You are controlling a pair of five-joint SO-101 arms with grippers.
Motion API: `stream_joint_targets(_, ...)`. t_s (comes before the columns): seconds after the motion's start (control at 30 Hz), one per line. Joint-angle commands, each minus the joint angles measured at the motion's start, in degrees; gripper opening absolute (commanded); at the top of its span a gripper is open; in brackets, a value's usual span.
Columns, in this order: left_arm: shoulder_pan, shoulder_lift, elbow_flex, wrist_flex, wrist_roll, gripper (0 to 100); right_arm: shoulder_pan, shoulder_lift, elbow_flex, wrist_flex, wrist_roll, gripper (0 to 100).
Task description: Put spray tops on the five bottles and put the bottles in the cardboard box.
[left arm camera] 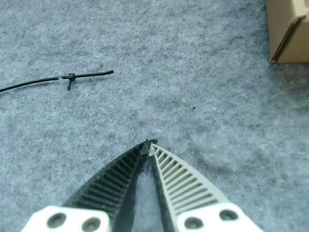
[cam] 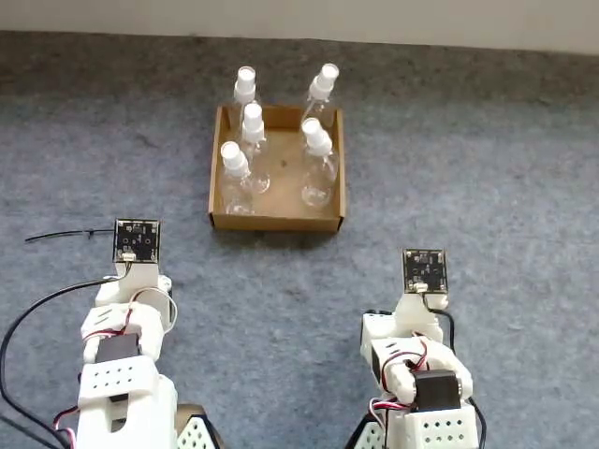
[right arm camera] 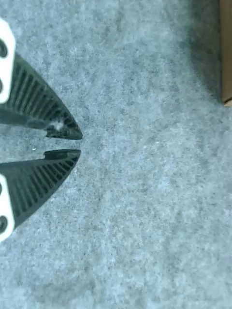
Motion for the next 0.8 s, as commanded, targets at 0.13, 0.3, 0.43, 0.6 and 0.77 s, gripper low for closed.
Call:
stream_joint_targets(0.13, 0.7, -0.7, 1.1, 0.2, -0.3, 1, 0.5, -0.2, 7.5, 0.3, -0.2, 0.5)
stream_joint_targets(0.3, 0.7, -0.7, 1.1, 0.2, -0.3, 1, 0.5, -0.2, 7.5, 0.3, -0.2, 0.5)
stream_joint_targets(0.43, 0.7, -0.7, 1.1, 0.2, -0.3, 1, 0.5, -0.2, 7.5, 0.3, -0.2, 0.5)
stream_joint_targets(0.6, 0.7, -0.7, 1.1, 0.2, -0.3, 1, 0.5, -0.2, 7.5, 0.3, -0.2, 0.5)
stream_joint_targets(0.77, 0.7, -0.7, 1.1, 0.2, -0.3, 1, 0.5, -0.2, 7.5, 0.3, -0.2, 0.5)
